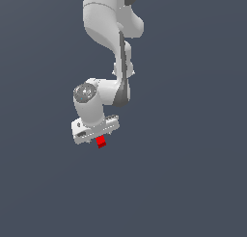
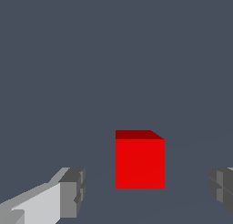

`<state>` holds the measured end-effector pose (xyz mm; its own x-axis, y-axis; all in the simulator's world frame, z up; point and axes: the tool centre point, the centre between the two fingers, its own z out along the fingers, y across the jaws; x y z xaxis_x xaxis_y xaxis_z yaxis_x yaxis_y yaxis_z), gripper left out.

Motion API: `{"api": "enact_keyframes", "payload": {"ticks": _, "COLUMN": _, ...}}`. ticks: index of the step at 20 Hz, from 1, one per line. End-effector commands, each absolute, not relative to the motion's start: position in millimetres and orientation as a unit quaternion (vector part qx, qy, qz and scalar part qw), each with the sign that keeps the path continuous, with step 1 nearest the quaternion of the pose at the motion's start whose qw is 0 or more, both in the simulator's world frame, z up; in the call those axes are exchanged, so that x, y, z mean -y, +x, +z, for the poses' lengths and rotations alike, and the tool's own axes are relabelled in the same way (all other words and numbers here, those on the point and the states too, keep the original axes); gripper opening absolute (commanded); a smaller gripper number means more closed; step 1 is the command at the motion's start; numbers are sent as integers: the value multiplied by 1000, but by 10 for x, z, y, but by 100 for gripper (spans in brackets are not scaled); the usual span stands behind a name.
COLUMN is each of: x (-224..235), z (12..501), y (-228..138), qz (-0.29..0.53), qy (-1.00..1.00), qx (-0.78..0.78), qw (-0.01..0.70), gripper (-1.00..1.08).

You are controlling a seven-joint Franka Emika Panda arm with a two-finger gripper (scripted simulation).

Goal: Stack the red cube on top of the green cube.

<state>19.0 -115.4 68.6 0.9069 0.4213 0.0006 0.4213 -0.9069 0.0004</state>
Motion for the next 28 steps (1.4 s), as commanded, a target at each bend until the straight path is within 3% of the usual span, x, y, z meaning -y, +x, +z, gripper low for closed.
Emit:
{"api": "enact_keyframes", "payload": {"ticks": 1, "x": 1154, "z": 642, "y": 186, "qz": 0, "qy": 976, "qx": -216, "qw": 0, "gripper": 100}}
{"api": "enact_keyframes", "payload": {"ticks": 15, "x": 1146, "z": 200, "y": 188, "qz": 0, "qy": 976, "qx": -216, "qw": 0, "gripper": 100}}
{"api": "enact_keyframes", "payload": {"ticks": 16, "x": 1146, "z": 200, "y": 188, "qz": 0, "qy": 976, "qx": -216, "qw": 0, "gripper": -100}}
{"api": "enact_keyframes", "payload": {"ticks": 28, "x": 1150, "z": 212, "y": 185, "qz": 0, "qy": 977, "qx": -215, "qw": 0, "gripper": -100}}
